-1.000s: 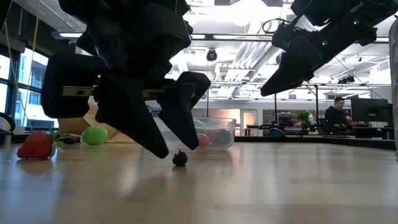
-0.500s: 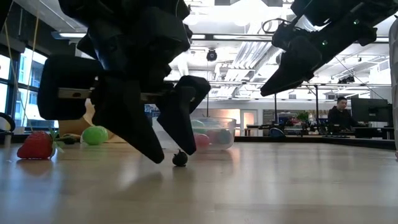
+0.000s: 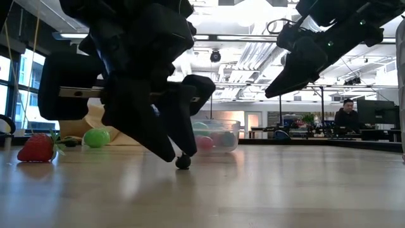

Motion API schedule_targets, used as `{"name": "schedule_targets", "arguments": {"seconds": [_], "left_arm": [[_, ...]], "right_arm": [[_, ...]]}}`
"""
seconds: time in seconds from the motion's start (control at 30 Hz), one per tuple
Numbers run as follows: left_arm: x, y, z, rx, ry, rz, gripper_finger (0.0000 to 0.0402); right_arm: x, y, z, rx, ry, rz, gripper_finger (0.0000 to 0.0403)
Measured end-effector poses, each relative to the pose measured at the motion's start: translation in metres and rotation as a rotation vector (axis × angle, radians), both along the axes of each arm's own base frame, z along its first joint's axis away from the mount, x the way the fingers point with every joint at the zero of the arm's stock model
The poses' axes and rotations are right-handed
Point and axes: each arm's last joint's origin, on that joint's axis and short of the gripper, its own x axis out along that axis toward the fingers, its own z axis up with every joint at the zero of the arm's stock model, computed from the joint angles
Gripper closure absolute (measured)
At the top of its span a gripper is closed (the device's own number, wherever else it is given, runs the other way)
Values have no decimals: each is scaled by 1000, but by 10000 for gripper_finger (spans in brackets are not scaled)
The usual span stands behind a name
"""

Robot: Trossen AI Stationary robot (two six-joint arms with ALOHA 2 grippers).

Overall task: Pick and placing Produce into tupperware
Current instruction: Put the blueberry into the transparent bin

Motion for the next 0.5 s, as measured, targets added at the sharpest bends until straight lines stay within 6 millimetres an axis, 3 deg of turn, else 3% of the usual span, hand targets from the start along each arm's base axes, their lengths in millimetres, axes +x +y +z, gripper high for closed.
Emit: {"name": "schedule_targets", "arguments": {"seconds": [0.33,0.5], "left_arm": [[0,1,0,19,-5,17,277],[4,0,-10,1,4,29,257]], "right_arm": [[0,0,0,0,0,0,227],[0,0,0,0,1,0,227]]}}
